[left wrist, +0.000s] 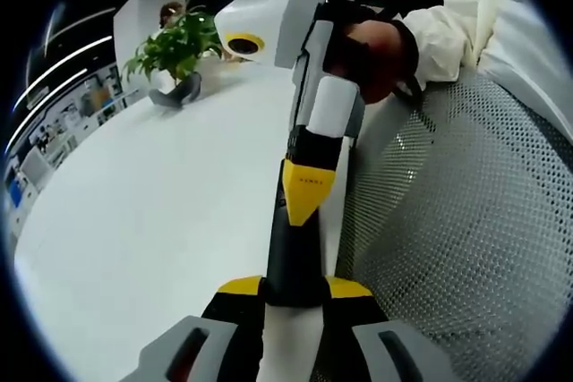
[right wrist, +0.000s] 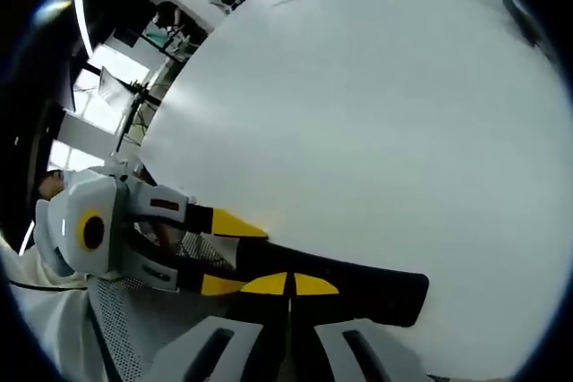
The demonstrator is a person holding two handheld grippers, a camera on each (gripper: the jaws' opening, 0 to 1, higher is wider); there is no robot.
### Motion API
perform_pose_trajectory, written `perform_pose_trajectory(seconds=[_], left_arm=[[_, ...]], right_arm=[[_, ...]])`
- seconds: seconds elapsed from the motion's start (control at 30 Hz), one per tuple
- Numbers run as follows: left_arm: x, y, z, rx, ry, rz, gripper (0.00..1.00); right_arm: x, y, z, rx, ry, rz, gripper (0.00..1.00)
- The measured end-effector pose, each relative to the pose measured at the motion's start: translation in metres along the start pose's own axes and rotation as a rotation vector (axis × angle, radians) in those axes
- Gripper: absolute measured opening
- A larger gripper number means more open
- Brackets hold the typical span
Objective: Press the specified remote control buttons in sequence, fully releasing each button before pressing the next.
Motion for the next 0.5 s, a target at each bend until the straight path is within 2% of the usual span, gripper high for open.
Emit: perform_pose_trajectory(seconds=[0.1,0.2,0.27,0.3,0.37,0.5], left_arm=[[0.0,0.0001,-0.0001,0.002,0.0,-0.001,0.24],[0.0,-0.0003,0.0002,0.001,0.003,0.001,0.24],[-0.0002,-0.0005,0.0004,0.001,0.002,0.002,0.24],[0.0,-0.0003,0.0001,0.002,0.003,0.001,0.24],[0.0,-0.0003,0.0003,0.005,0.003,0.0,0.24],[0.0004,-0.0007,0.0002,0.006,0.007,0.0,0.24]], right_arm=[[0.0002,0.0006,-0.0001,-0.019,-0.002,-0.004,0.0],[0.0,-0.0027,-0.0003,0.033,-0.015,0.012,0.0],[0.0006,-0.0014,-0.0003,0.032,-0.016,0.004,0.0],[0.0008,-0.0011,0.0003,-0.035,-0.007,-0.026,0.0],[0.0012,0.0027,0.0006,-0.092,0.008,-0.07,0.0],[0.0026,0.0037,0.001,-0.084,0.018,-0.079,0.0]])
Point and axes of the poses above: the point that each gripper's makers call its tool centre point, and the gripper's own axes: x roughly forward along the fingers, y roughly to its left, z roughly out of its top, the point moved 4 cm from there along -x, roughly backward along the fingers, and after that the axes turned 4 degrees about -y, right-handed, at the moved point
